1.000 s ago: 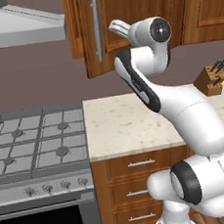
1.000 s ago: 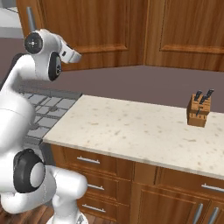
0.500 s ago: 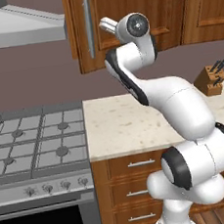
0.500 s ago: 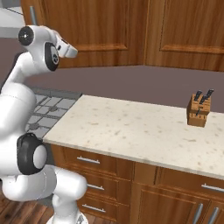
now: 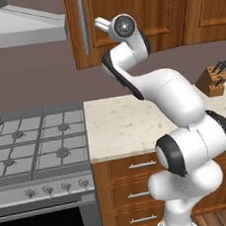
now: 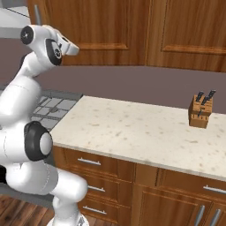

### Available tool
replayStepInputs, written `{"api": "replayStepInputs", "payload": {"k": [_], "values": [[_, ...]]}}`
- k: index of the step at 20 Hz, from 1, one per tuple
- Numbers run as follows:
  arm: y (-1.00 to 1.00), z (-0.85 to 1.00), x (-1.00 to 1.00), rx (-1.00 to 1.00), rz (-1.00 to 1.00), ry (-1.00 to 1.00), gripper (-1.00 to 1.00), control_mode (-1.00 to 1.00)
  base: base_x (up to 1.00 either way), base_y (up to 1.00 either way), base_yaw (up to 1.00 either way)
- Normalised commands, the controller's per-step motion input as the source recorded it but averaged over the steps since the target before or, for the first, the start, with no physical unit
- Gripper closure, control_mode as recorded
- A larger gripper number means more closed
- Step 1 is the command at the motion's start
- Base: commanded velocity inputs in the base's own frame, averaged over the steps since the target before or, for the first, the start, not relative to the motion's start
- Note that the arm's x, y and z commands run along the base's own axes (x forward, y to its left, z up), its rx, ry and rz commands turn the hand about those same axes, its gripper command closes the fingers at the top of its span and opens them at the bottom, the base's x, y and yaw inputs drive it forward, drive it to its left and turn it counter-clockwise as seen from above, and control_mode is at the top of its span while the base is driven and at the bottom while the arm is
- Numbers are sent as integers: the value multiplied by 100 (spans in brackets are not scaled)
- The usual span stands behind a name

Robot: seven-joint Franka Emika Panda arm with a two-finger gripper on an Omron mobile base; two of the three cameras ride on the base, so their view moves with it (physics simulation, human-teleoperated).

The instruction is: Close all open cabinet doors.

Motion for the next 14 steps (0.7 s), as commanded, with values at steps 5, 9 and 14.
{"api": "replayStepInputs", "payload": {"k": [5, 9, 14], "values": [[0, 0, 52, -1, -7, 0, -100, -100, 0, 0, 0], [0, 2, 42, 0, -5, 0, -100, -100, 0, 0, 0], [0, 5, 45, 0, -6, 0, -100, -100, 0, 0, 0]]}}
